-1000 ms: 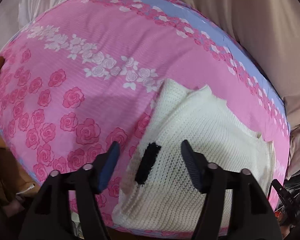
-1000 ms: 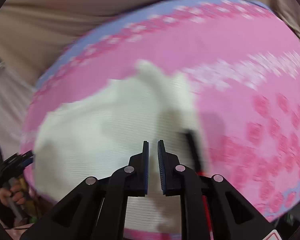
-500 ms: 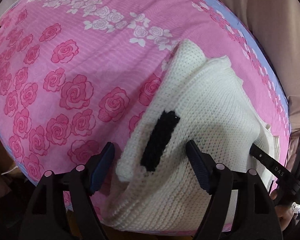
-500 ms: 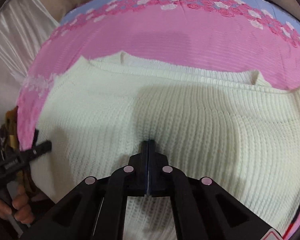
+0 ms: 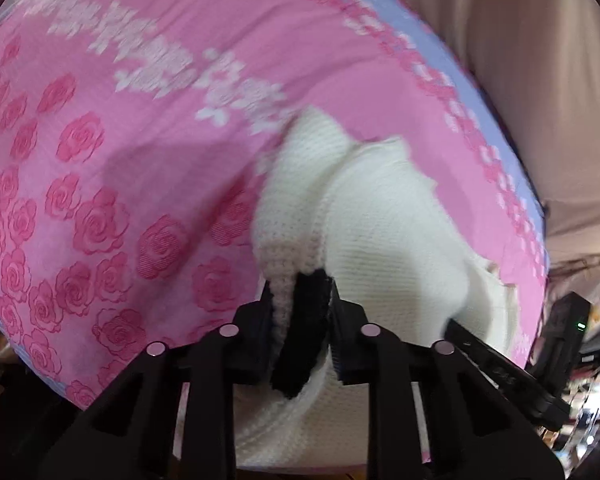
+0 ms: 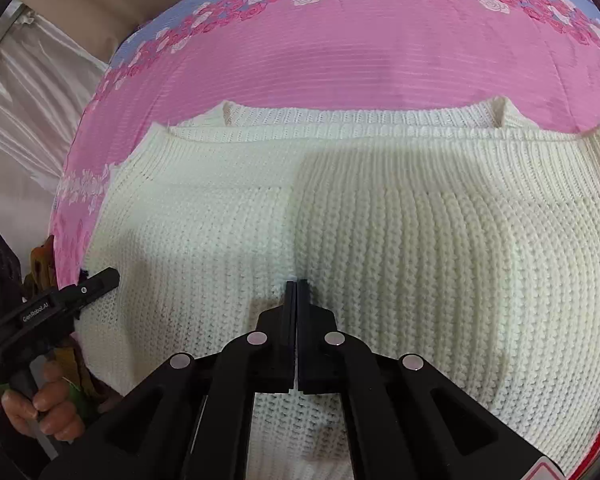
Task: Fold small clothes
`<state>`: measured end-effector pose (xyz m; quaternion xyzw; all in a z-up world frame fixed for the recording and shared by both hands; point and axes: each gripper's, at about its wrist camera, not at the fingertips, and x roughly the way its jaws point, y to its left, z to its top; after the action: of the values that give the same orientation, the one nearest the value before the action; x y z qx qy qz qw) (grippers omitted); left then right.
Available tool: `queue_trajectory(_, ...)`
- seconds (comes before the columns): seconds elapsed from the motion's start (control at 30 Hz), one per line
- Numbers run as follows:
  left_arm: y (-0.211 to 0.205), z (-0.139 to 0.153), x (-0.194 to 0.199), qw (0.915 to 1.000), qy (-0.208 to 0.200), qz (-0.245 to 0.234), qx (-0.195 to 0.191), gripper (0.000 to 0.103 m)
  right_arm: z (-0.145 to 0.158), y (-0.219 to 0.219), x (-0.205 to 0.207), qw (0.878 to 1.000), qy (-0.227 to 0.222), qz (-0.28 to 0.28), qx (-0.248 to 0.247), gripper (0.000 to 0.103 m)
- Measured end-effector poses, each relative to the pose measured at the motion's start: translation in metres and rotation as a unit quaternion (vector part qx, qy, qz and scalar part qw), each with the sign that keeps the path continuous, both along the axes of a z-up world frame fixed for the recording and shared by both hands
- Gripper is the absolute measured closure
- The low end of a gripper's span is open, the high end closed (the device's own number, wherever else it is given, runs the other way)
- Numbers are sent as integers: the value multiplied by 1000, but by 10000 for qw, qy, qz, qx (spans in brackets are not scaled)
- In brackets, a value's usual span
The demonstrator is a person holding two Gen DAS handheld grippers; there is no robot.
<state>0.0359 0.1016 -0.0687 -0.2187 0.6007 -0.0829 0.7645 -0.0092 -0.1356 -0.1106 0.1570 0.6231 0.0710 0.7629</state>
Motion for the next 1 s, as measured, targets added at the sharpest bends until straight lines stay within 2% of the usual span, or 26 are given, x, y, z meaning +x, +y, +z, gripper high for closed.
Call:
queue_trajectory(0.13,-47,56,-8,9950,-681,-720,-83,84,0,0,-3,9999,-137,46,19,103)
queue_trajectory(0.23,-93,94,-19,9842,-1114,-1371,-142,84,11,-20,-19,9984,-286,-317,357,103)
queue_trajectory(0.3,-126,110,-26,9750,-1281,-1804,-208,84,26,-37,-36,9964,-514,-535,420,92)
queue_trajectory(0.33,-145,114,-30,9695,-1316,-2053,-242,84,34,-48,-48,9953,-625,-631,375,92)
queue_trajectory(0.43,-201,110,-44,9527,-1285,-2749,-198,84,51,-88,-84,9907,-838,-1016,325,92)
queue_trajectory(0.53,-249,81,-60,9362,-1006,-3367,70,82,55,-128,-120,9845,-888,-1479,309,91)
queue_trajectory(0.57,-263,65,-64,9321,-806,-3522,264,77,55,-143,-133,9816,-900,-1658,298,90)
queue_trajectory(0.63,-271,44,-70,9310,-413,-3602,416,73,51,-165,-153,9763,-864,-1963,303,90)
queue_trajectory(0.7,-266,42,-76,9322,-239,-3597,318,50,46,-179,-166,9710,-797,-2229,344,88)
queue_trajectory(0.73,-258,48,-80,9328,-330,-3573,320,42,45,-183,-172,9685,-770,-2331,418,87)
queue_trajectory(0.77,-249,55,-84,9329,-485,-3540,443,30,46,-185,-175,9672,-775,-2373,466,82)
queue_trajectory(0.8,-242,60,-86,9316,-600,-3548,513,25,50,-185,-177,9661,-839,-2385,518,72)
queue_trajectory(0.83,-233,64,-88,9284,-668,-3606,594,22,55,-182,-176,9656,-902,-2372,571,64)
queue_trajectory(0.87,-224,65,-90,9244,-648,-3693,696,20,58,-183,-174,9656,-943,-2333,655,49)
queue_trajectory(0.9,-216,65,-92,9222,-597,-3745,759,19,62,-179,-169,9658,-984,-2260,812,39)
queue_trajectory(1.0,-192,49,-104,9136,-255,-3954,919,15,64,-159,-142,9669,-908,-2043,1231,26)
